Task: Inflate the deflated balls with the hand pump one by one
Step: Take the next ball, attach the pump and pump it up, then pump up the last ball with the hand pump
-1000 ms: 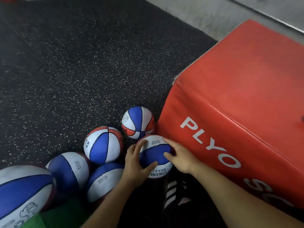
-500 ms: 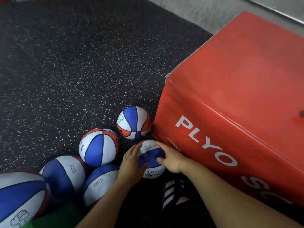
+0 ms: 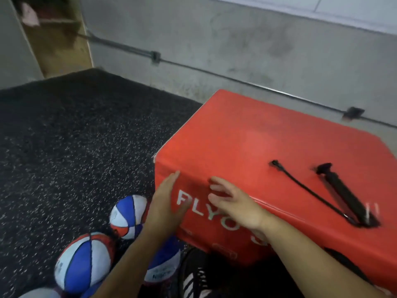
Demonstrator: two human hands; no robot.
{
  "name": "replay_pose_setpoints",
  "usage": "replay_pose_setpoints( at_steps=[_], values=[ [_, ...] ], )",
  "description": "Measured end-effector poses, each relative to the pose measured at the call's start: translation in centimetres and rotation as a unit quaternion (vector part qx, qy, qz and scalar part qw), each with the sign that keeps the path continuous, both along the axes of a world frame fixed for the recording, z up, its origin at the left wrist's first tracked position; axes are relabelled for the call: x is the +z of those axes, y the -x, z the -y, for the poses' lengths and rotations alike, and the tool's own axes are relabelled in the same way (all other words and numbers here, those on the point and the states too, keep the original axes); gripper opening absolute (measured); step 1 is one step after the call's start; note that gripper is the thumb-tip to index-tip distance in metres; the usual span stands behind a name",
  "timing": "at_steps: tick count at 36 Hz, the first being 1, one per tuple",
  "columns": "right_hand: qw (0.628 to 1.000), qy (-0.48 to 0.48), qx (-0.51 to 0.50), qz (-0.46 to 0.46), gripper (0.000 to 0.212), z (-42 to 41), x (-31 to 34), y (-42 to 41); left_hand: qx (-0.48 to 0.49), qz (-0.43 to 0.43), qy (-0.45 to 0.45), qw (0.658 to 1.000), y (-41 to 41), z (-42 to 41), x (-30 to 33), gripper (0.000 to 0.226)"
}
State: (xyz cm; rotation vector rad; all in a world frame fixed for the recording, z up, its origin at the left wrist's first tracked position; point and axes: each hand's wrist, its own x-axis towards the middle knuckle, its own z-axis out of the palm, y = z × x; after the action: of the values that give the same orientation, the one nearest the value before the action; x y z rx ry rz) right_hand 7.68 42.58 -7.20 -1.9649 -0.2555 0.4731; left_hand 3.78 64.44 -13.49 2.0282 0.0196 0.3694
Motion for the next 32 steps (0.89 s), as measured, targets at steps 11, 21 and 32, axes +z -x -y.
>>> replay_pose_setpoints(
  at_steps=[11,21,32],
  values=[
    [0.985,-0.016,-0.127,0.113,0.064,17.7,11.9,7.5,-0.182,0.138,0.003,0.974,-3.1,17.8,11.8,0.077],
    [0.94,-0.052,-0.297,0.158,0.071,33.4,13.9,18.1,-0.369,0.181,-0.024,0.911,0.4,37.1,16.8,0.075],
    [0.87,-0.056,-0.474,0.122,0.07,48.6,7.3,31.1,-0.539,0.171,-0.068,0.822,8.8,56.0,14.5,0.075]
  ],
)
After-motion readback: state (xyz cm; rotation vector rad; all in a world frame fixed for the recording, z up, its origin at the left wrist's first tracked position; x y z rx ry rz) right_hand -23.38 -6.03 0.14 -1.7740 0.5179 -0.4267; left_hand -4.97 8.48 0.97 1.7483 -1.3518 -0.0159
